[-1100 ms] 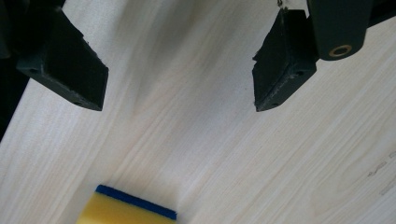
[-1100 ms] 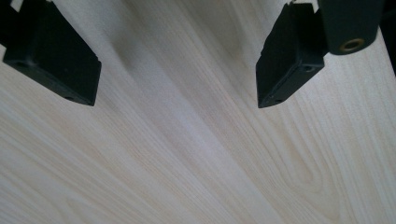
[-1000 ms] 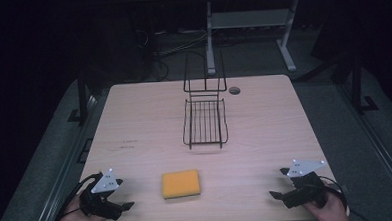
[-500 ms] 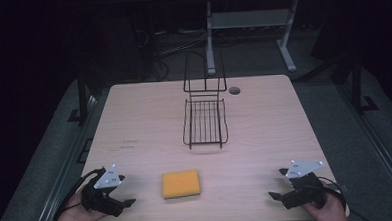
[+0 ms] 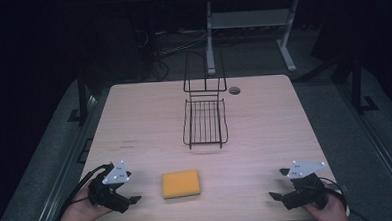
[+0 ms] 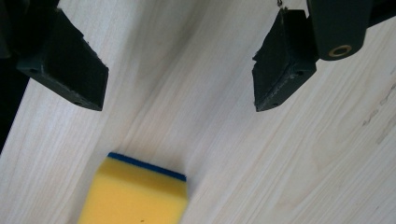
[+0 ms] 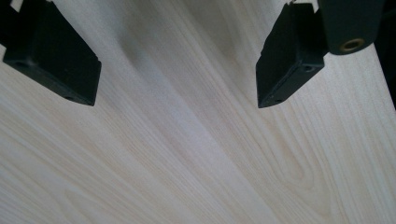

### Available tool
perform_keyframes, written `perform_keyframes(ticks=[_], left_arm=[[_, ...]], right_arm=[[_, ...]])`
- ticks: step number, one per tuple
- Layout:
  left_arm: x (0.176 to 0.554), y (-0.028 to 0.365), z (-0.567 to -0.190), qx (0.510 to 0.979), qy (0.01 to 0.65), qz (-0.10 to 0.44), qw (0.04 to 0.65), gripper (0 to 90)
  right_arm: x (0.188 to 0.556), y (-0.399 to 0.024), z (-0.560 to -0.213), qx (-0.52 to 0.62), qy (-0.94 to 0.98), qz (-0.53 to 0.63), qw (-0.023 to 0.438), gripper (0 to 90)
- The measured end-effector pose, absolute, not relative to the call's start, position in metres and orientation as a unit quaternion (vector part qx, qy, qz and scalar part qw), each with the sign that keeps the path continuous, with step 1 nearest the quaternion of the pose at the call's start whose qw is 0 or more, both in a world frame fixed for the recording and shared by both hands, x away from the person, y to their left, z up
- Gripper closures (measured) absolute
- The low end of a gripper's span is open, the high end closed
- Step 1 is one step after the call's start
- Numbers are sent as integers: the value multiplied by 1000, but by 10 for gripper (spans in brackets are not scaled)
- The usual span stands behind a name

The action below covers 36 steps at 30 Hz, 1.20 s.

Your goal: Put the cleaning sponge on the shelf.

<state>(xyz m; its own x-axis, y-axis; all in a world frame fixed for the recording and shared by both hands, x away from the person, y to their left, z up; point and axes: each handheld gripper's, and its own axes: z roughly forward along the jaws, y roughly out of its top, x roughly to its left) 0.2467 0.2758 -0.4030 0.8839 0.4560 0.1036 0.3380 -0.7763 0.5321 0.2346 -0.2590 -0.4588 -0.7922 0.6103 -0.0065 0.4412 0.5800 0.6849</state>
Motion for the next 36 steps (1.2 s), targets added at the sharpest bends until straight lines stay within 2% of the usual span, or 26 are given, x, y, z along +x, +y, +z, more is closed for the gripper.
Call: perform_keyframes(ticks=[36], left_arm=[[262, 241, -389, 950, 164, 95, 250, 179]], right_arm=[[233, -257, -457, 293, 882, 349, 121, 139]])
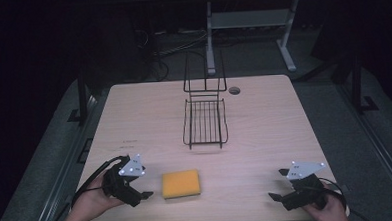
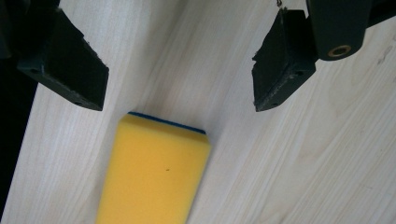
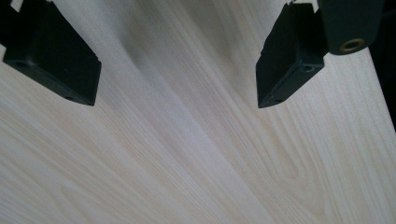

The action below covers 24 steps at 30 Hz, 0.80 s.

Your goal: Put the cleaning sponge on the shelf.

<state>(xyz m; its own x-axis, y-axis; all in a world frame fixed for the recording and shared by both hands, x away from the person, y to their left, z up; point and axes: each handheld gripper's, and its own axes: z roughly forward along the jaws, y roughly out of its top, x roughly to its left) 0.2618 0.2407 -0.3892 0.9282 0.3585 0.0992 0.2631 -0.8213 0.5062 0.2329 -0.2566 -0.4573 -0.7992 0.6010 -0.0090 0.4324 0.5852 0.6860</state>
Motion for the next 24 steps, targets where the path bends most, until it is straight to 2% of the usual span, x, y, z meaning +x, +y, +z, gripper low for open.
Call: perform_keyframes(ticks=[24], left_arm=[[272, 207, -394, 957, 133, 76, 246, 179]], right_arm=[[233, -254, -458, 287, 886, 346, 118, 139]])
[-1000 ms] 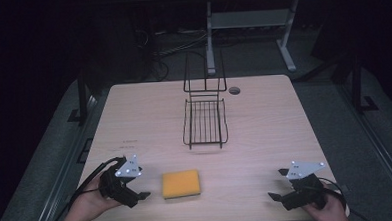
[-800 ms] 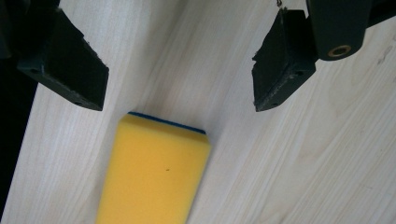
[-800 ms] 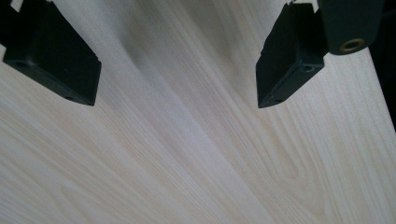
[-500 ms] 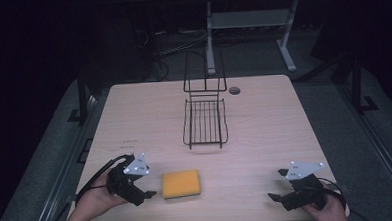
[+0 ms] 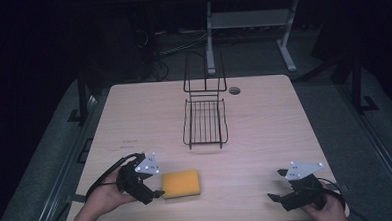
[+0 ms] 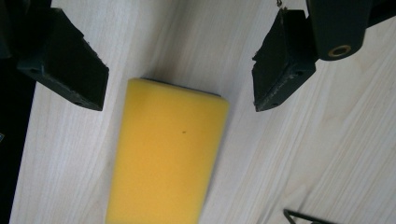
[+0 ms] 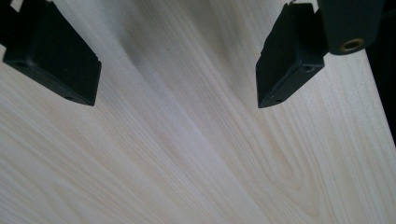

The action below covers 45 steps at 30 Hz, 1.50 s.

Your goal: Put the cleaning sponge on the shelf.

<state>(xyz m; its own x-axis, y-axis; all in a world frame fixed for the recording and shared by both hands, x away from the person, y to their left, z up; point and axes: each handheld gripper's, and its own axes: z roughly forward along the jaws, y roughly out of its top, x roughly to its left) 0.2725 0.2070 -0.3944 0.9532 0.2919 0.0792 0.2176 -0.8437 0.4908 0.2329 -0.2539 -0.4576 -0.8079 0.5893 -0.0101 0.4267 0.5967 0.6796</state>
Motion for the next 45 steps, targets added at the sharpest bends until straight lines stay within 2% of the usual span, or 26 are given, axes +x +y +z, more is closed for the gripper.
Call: perform_keyframes(ticks=[45], left_arm=[[289, 176, -408, 966, 112, 42, 230, 179]], right_arm=[[233, -252, -457, 281, 888, 345, 116, 139]])
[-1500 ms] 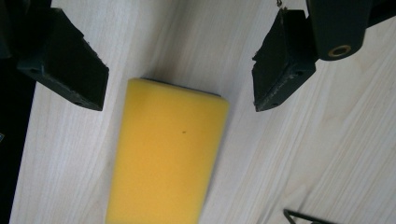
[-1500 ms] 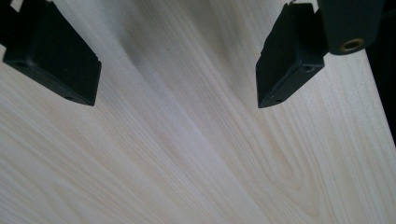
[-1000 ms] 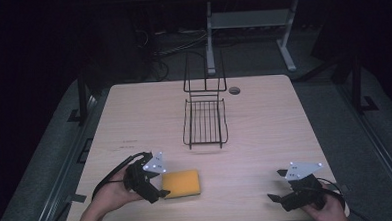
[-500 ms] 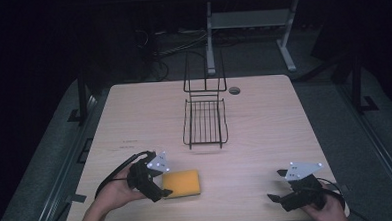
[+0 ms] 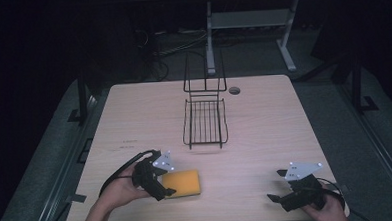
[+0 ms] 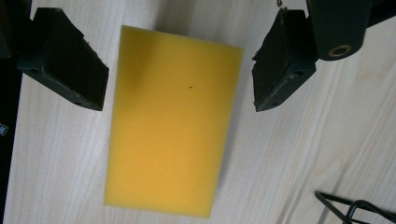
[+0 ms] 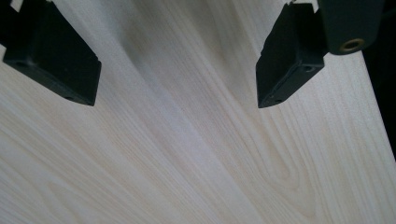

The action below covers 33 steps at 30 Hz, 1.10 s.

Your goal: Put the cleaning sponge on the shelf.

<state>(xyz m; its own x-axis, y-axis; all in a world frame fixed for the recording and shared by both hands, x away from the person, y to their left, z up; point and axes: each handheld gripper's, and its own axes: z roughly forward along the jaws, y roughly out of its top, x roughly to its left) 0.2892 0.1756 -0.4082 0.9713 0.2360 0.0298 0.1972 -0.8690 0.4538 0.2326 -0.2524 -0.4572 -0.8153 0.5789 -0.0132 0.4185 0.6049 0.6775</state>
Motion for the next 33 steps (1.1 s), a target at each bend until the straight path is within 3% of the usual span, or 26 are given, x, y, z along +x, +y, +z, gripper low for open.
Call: perform_keyframes(ticks=[33], left_arm=[[297, 157, -420, 972, 104, 22, 211, 178]], right_arm=[[232, -252, -456, 277, 889, 347, 116, 138]])
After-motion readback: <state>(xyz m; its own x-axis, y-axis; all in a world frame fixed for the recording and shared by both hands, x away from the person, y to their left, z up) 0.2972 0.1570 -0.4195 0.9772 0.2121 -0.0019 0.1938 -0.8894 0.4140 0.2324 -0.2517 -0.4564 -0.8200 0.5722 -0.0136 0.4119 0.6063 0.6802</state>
